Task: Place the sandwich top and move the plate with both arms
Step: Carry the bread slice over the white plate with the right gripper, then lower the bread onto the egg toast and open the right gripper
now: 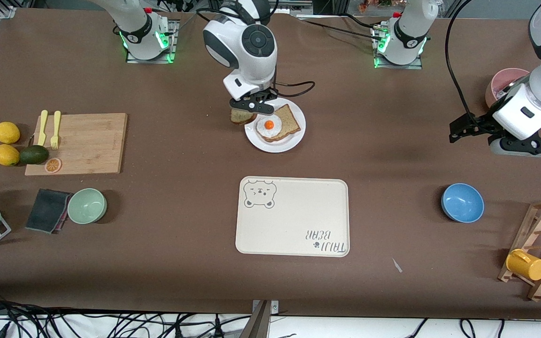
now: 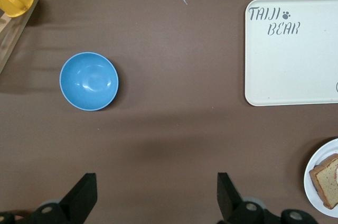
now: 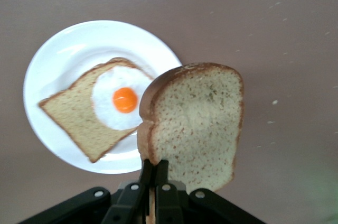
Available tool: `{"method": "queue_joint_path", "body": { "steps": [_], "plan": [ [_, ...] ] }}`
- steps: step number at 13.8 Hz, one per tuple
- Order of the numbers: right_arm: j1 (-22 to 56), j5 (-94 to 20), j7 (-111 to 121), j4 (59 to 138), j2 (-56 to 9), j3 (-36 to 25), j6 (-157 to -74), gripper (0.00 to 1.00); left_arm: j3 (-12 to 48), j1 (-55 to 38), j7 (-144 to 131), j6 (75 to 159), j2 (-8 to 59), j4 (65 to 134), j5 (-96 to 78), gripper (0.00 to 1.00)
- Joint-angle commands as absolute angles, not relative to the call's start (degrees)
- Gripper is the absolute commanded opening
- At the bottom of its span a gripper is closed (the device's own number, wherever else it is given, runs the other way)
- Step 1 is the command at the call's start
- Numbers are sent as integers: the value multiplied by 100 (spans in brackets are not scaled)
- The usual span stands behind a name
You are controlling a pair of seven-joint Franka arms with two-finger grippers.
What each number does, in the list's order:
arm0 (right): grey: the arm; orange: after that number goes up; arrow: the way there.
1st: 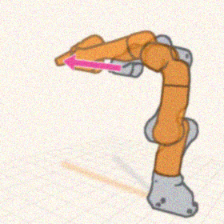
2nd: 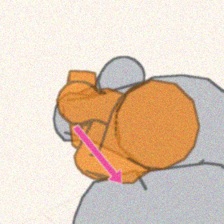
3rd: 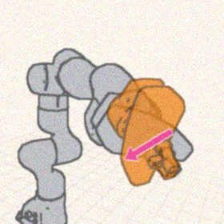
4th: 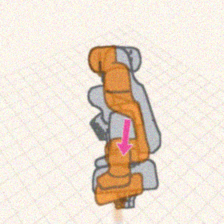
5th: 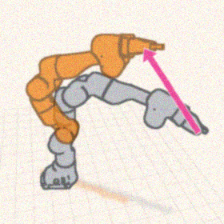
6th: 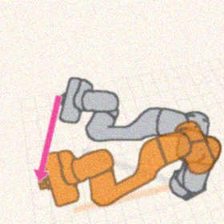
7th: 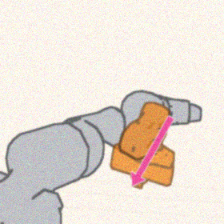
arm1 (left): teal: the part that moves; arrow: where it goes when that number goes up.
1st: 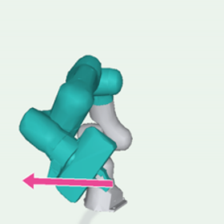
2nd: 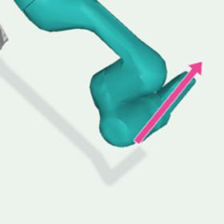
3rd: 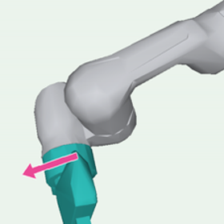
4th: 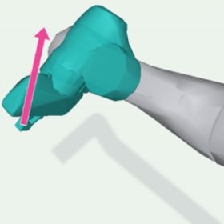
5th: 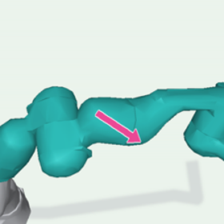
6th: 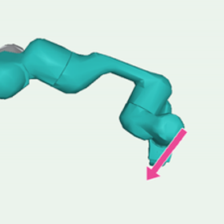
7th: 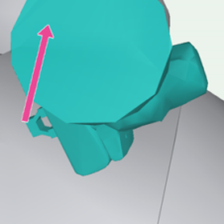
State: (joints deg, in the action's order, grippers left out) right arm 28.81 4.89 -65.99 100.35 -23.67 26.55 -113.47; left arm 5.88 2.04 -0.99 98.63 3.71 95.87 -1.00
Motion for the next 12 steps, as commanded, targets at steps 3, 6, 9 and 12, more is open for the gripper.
{"method": "queue_joint_path", "body": {
  "steps": [3, 6, 9, 12],
  "plan": [
    [3217, 641, -7031, 9633, -3049, 2602, -11935, 0, 615, 202, -132, 9817, 422, 9457, 0, 100],
    [3305, 905, -7286, 9589, -3225, 2602, -12015, 0, 624, 202, -141, 9817, 422, 9457, 0, 100],
    [3305, 975, -7286, 9589, -3331, 2593, -12067, 0, 615, 202, -141, 9826, 422, 9457, 0, 100],
    [3305, 1063, -7295, 9554, -3480, 2575, -12146, 0, 624, 202, -141, 9817, 422, 9457, 0, 100]
  ]
}}
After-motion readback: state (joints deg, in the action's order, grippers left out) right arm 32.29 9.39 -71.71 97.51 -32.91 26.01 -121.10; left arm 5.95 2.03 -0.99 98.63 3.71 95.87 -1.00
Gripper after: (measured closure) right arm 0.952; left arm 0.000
